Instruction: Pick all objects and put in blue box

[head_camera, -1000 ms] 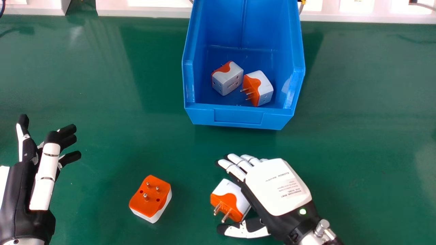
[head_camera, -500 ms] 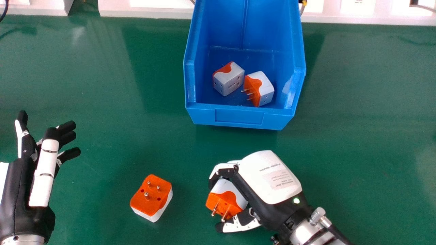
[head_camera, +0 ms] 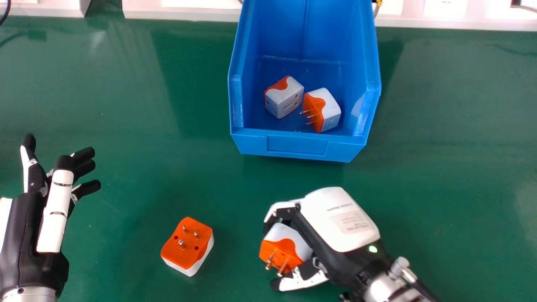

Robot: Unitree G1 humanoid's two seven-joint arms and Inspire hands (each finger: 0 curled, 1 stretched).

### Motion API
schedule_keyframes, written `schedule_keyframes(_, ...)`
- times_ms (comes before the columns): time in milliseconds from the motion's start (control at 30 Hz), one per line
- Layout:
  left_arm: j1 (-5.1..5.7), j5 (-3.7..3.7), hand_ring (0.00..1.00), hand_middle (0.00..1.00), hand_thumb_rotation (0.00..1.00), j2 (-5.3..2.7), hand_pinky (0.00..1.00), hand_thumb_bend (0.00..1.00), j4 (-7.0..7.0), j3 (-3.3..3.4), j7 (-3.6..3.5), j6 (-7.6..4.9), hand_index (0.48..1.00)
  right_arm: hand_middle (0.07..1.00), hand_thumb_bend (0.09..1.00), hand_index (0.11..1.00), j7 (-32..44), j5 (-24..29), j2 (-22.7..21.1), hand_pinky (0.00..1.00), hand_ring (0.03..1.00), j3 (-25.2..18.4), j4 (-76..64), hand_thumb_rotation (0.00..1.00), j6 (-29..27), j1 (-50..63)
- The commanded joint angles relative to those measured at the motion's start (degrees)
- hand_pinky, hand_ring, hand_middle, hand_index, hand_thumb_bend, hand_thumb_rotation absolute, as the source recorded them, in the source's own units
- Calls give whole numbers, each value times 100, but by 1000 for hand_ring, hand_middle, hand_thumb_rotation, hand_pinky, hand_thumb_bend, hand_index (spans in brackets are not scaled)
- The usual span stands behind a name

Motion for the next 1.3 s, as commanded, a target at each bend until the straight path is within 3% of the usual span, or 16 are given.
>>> schedule_keyframes(0, -23, -4, 825, 814, 832, 68, 749, 500, -32, 19, -16, -108, 818, 185, 482, 470, 86, -16, 7, 74, 118, -209, -702, 147, 61, 29)
schedule_keyframes(267, -111, -27, 825, 812, 817, 59, 743, 493, 29, 2, -13, -86, 816, 186, 486, 469, 611, -313, 374, 74, 120, -600, -1791, 144, 644, -591)
schedule_keyframes(367, -141, -10, 820, 808, 819, 52, 733, 482, 48, -5, 12, -85, 814, 197, 486, 469, 642, -399, 607, 75, 126, -744, -1695, 143, 854, -1200)
schedule_keyframes(533, -162, -70, 817, 806, 802, 49, 727, 493, 72, -2, -23, -70, 812, 214, 485, 470, 671, -570, 775, 79, 132, -905, -1051, 143, 1138, -2320)
schedule_keyframes(700, -175, -64, 819, 810, 795, 46, 725, 507, 80, 15, -11, -48, 817, 270, 486, 473, 805, -637, 898, 111, 174, -956, 199, 144, 1546, -3730)
schedule_keyframes(767, -183, -111, 818, 809, 791, 35, 728, 500, 95, 29, -29, -48, 815, 281, 487, 473, 713, -591, 918, 117, 184, -944, 792, 143, 1583, -4224)
schedule_keyframes(867, -168, -75, 819, 809, 799, 44, 738, 493, 112, 27, -22, -77, 815, 359, 484, 479, 667, -497, 909, 153, 238, -907, 1665, 144, 1561, -4888)
schedule_keyframes(1033, -94, -32, 822, 811, 806, 33, 748, 516, 63, 23, 4, -105, 816, 326, 485, 485, 562, -559, 893, 139, 208, -650, 3080, 137, 1555, -5853)
schedule_keyframes(1067, -73, -37, 821, 811, 803, 32, 750, 518, 50, 22, -3, -118, 814, 341, 486, 485, 559, -567, 891, 149, 223, -578, 3371, 135, 1532, -6028)
schedule_keyframes(1100, -54, -48, 825, 817, 802, 35, 756, 515, 47, 19, -29, -152, 817, 405, 501, 485, 542, -565, 891, 156, 231, -506, 3645, 69, 1498, -6183)
schedule_keyframes(1267, 19, -162, 856, 862, 809, 0, 798, 488, -7, 15, -138, -212, 832, 470, 504, 546, 626, -610, 1015, 204, 335, -86, 4874, 3, 1612, -6838)
